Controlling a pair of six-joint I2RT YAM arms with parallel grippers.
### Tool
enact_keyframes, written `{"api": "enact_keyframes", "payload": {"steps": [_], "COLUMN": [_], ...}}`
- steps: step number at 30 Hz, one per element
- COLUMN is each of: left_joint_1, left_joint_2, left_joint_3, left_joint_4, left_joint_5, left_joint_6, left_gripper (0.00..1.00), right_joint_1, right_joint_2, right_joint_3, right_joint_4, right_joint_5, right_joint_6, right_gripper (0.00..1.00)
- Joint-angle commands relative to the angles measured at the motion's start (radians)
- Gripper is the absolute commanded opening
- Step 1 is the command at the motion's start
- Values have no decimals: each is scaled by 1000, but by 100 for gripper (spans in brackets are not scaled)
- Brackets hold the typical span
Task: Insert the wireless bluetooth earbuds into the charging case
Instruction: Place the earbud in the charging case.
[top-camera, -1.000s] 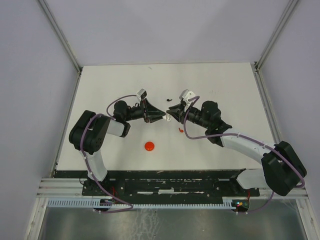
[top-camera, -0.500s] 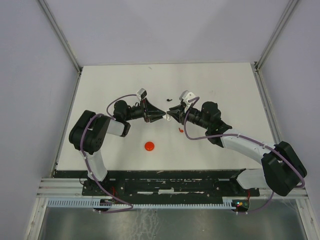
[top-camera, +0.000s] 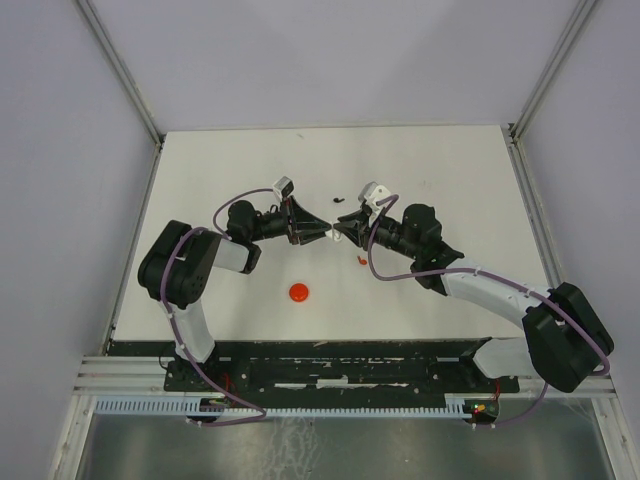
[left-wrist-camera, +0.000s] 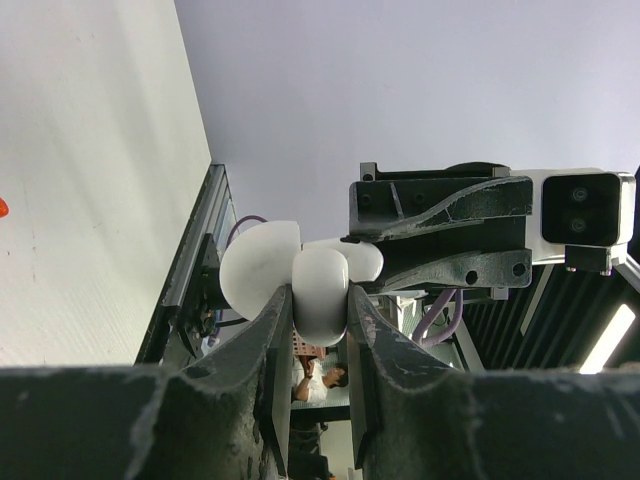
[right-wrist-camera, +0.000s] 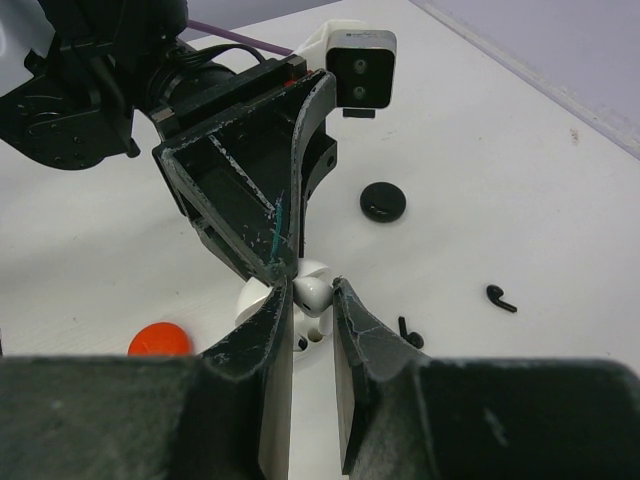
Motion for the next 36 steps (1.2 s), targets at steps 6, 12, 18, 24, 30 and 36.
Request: {"api": "enact_keyframes", "payload": {"steps": [6, 12, 18, 24, 30, 36], "left_joint_1": [-1, 0, -1, 0, -1, 1], "left_joint_2": [-8, -1, 27, 52, 56, 60], "left_joint_3": [36, 40, 41, 36, 39, 42], "left_joint_4": [73, 98, 197, 264, 266, 267], "left_joint_5": [-22, -26, -35, -39, -40, -39], "left_joint_6": [-19, -43, -126, -178, -176, -176], "left_gripper": [3, 3, 3, 3, 3, 3], "right_joint_1": [13, 15, 15, 15, 14, 14], "right_joint_2": [-26, -28, -19, -4, 5, 5], "right_joint_3": [-7, -15, -39, -37, -23, -18], "right_joint_4": [35, 39, 93, 119, 116, 117], "right_joint_5": [-27, -14, -1, -2, -7, -11], "right_joint_6": [-5, -9, -3, 15, 30, 40], "right_gripper": [2, 2, 2, 6, 20, 36]}}
